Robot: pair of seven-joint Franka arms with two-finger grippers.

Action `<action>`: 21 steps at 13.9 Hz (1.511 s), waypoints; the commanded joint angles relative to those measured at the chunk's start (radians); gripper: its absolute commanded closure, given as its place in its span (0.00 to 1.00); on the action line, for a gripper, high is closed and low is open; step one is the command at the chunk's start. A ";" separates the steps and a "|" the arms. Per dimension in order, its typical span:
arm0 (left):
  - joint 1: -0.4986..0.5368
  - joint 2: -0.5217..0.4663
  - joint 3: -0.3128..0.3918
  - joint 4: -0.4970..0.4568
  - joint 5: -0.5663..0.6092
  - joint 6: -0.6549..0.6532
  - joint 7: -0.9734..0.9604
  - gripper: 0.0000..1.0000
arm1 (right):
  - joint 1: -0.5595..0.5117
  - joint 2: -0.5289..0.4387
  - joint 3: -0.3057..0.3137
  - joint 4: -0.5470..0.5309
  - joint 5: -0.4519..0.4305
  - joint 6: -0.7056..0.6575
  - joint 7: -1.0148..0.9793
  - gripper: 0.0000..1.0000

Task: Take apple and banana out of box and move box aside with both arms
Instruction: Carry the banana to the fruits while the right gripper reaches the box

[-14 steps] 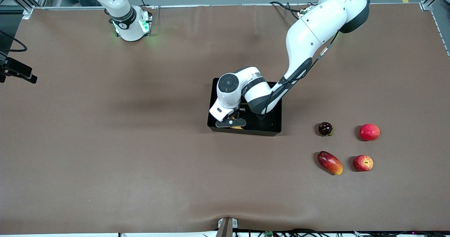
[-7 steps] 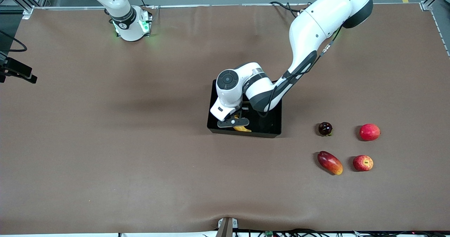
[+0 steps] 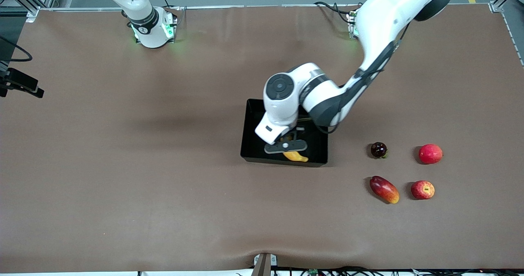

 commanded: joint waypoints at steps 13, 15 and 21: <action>0.549 -0.240 -0.027 -0.207 -0.139 -0.232 1.026 1.00 | 0.093 0.243 0.017 -0.005 0.014 0.061 0.001 0.00; 0.589 -0.243 -0.027 -0.254 -0.131 -0.211 1.104 1.00 | 0.162 0.246 0.017 -0.052 0.047 0.129 0.027 0.00; 0.741 -0.250 -0.041 -0.469 -0.096 0.002 1.211 1.00 | 0.472 0.268 0.017 -0.148 0.100 0.293 0.473 0.00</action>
